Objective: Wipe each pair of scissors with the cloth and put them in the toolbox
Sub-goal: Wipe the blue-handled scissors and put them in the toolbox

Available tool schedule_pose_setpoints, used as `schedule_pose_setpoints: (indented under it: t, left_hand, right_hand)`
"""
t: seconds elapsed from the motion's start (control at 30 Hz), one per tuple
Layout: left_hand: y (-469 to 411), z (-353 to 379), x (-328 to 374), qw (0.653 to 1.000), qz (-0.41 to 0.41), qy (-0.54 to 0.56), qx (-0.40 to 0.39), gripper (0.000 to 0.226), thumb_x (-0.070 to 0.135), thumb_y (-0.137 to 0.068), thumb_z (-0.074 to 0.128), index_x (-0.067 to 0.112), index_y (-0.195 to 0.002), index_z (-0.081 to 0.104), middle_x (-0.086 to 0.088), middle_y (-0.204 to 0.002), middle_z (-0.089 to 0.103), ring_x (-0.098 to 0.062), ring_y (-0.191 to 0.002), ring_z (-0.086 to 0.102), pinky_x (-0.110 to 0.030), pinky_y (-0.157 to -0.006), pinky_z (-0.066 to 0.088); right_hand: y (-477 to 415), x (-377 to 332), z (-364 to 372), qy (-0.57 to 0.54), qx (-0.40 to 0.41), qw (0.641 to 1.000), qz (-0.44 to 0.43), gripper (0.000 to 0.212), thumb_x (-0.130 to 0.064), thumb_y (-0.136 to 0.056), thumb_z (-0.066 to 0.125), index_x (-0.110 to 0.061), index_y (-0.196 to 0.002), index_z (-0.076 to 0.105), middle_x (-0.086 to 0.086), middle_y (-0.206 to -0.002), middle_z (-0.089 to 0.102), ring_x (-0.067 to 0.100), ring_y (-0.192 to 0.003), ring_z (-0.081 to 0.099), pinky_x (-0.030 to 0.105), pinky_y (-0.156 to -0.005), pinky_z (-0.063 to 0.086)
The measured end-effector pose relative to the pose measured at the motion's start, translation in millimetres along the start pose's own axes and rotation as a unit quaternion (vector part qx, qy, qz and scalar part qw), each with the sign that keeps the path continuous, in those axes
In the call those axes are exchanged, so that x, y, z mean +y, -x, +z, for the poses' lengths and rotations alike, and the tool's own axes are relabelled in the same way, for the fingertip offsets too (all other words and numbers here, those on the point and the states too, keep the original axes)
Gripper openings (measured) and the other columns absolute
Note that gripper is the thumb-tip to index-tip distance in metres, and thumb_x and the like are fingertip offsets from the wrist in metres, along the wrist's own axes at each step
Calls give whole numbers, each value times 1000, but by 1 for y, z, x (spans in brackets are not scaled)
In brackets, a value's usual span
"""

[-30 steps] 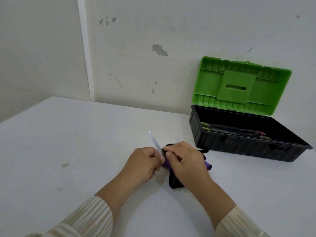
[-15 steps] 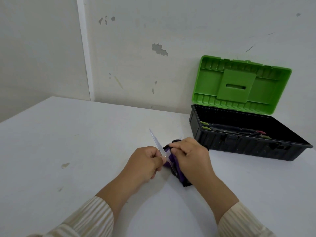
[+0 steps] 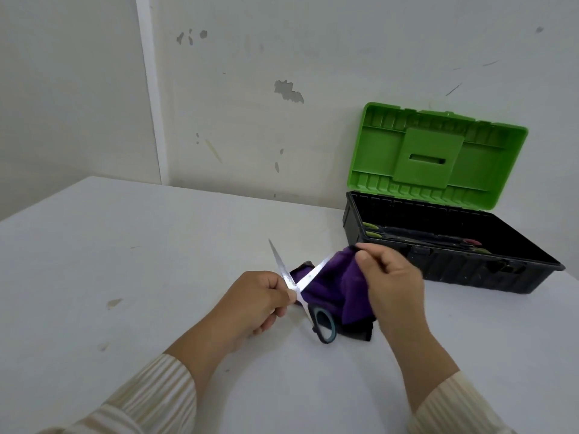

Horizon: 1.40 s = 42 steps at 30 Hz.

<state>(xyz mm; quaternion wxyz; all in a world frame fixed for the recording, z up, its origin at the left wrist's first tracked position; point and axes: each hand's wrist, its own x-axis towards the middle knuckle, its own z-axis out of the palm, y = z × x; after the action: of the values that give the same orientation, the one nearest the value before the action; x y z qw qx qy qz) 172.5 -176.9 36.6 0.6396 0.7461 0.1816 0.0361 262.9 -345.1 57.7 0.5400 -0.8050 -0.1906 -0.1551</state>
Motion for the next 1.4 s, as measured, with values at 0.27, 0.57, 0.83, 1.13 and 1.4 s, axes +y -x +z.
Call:
schedule_pose_setpoints:
  t: [0.27,0.57,0.83,1.13,1.4]
  left_hand:
    - [1,1,-1,1000,4,-2,9,32,12,-85,64,13,-56,51,3,-46,53,-15,-36,35,-18,-39,23]
    - [2,0,-1,1000,18,-4,9,29,11,-85,63,11,-58,53,-1,-51,54,-16,-36,35,-18,-39,23]
    - [3,2,0,1000,20,-7,-2,23,12,-85,63,9,-64,55,2,-49,55,-15,-36,35,-18,-39,24]
    - [7,-3,3,999,36,5,-30,29,14,-87,63,10,-60,51,3,-46,52,-13,-36,35,-19,-38,26]
    - [3,-11,1,999,6,51,-12,28,14,-86,64,12,-60,55,-3,-52,54,-14,-35,38,-18,-39,26]
  right_hand:
    - [14,-4,33,142,-137,970,-140,15,-13,-84,61,-14,-94,72,3,-88,66,9,-81,56,5,-74,39]
    - [20,-6,34,141,-163,969,-121,17,-15,-85,60,-15,-97,72,7,-92,68,20,-88,61,17,-76,41]
    - [19,0,32,146,-134,972,-124,16,-15,-85,60,-16,-96,72,2,-88,67,12,-83,57,7,-71,34]
    - [-11,10,-4,-70,-35,988,131,21,-15,-87,57,-31,-80,70,-3,-92,70,18,-88,61,37,-80,51]
    - [11,-8,4,105,-417,902,44,16,-28,-87,58,-16,-81,65,-2,-71,57,8,-60,47,19,-59,40]
